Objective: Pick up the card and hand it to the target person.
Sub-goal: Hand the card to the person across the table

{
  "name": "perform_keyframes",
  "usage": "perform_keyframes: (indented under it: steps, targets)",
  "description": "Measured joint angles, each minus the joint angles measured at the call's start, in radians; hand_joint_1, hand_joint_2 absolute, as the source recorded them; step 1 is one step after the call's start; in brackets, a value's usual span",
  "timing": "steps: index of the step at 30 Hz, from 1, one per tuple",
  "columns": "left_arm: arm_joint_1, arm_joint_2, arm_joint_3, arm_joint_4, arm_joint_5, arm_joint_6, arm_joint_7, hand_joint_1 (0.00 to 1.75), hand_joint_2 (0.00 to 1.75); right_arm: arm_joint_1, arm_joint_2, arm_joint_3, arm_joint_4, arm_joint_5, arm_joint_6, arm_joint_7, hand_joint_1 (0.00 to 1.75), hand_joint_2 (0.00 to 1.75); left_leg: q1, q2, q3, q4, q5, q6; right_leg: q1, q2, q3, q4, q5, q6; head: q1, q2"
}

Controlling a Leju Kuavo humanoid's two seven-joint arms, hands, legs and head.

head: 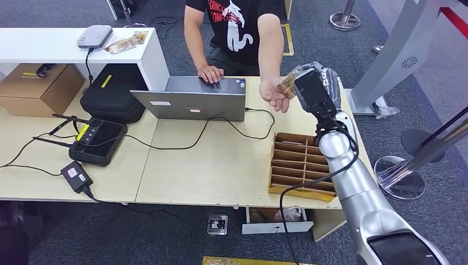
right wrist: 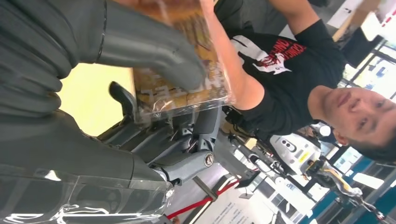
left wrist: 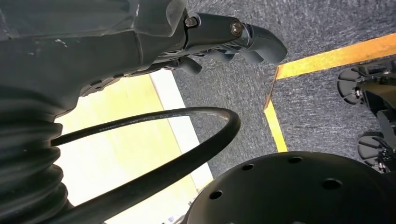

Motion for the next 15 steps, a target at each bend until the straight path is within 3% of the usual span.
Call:
perform_keyframes:
  steps: [15]
  targets:
    - [0.006, 0.001, 0.000, 0.000, 0.023, 0.004, -0.014, 0.00, 1.75, -0.089, 0.038, 0.002, 0.180, -0.014, -0.003, -0.025, 0.00, 1.75, 0.000, -0.001, 0.000, 0.000, 0.000, 0.000, 0.000, -0.001, 0.000, 0.000, 0.000, 0.000, 0.000, 0.000]
